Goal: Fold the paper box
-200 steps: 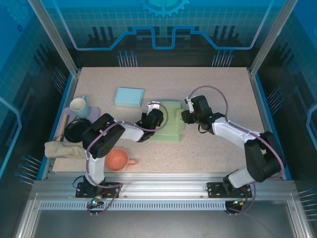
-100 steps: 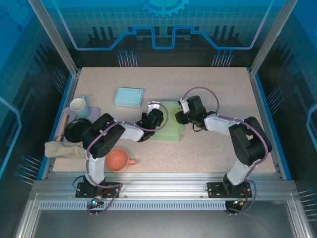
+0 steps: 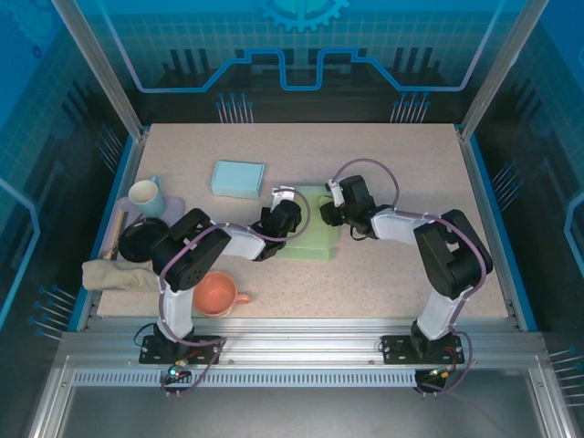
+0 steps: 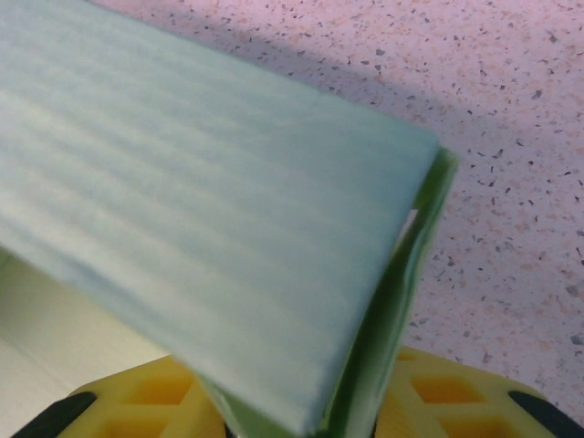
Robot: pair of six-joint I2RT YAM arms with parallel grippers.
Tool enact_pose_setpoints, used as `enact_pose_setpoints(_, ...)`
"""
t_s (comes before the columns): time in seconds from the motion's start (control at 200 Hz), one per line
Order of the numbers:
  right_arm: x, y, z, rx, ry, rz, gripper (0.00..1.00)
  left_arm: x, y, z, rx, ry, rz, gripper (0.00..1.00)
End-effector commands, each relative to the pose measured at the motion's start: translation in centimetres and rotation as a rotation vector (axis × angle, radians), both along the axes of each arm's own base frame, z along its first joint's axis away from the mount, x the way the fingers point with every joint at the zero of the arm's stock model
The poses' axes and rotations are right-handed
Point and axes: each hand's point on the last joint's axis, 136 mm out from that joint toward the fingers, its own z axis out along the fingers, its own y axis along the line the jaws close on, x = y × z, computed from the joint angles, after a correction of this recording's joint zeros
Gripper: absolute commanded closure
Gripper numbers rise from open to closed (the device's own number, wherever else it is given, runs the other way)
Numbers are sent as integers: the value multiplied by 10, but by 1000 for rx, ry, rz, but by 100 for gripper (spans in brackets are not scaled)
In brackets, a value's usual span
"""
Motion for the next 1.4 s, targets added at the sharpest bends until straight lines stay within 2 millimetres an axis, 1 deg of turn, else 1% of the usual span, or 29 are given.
enact_pose_setpoints(0.0,18,-1,10,0,-55,-85,62,-7,1,-20,85,69,-33,100)
enact_pose_setpoints(0.09,23,-6,11,-15,-77,-132,64,-7,1,-19,84,67,-33,100)
enact_pose_setpoints(0.235,27,-17,13,-58,-118,-242,73,-7,1,-20,86,68,-32,100)
enact_pose_setpoints(0.315,27,-23,12,-90,-130,-305,77,-7,2,-20,85,67,-29,100)
enact_pose_setpoints(0.44,24,-43,10,-205,-160,-460,77,-7,2,-19,85,66,-25,100)
enact_pose_setpoints(0.47,23,-53,11,-239,-169,-515,77,-6,3,-19,86,66,-20,100)
enact_pose_setpoints(0.505,21,-58,11,-263,-175,-551,77,-6,3,-19,88,68,-18,100)
enact_pose_setpoints(0.585,18,-72,15,-306,-191,-627,77,-6,3,-20,92,72,-15,100)
enact_pose_setpoints(0.685,15,-81,20,-349,-204,-677,75,-5,4,-20,93,73,-9,100)
enact_pose_setpoints(0.76,14,-83,22,-368,-207,-697,74,-5,4,-19,94,72,-9,100)
enact_pose_setpoints(0.82,16,-78,21,-341,-201,-684,74,-5,3,-19,93,73,-9,100)
enact_pose_setpoints(0.845,17,-72,19,-313,-193,-654,74,-5,4,-20,95,74,-8,100)
enact_pose_setpoints(0.94,20,-37,8,-151,-153,-502,71,-5,4,-20,95,74,-9,100)
enact_pose_setpoints(0.975,21,-27,4,-109,-135,-461,70,-5,4,-20,93,73,-8,100)
enact_pose_setpoints(1.115,24,-3,-6,-28,-98,-377,67,-5,3,-20,94,76,-14,100)
enact_pose_setpoints(1.23,29,3,-12,-19,-83,-368,67,-5,3,-20,94,75,-14,100)
enact_pose_setpoints(1.33,33,-2,-16,-39,-84,-399,67,-5,3,-20,94,74,-15,100)
enact_pose_setpoints(1.39,33,-8,-18,-54,-91,-428,68,-5,3,-20,94,73,-14,100)
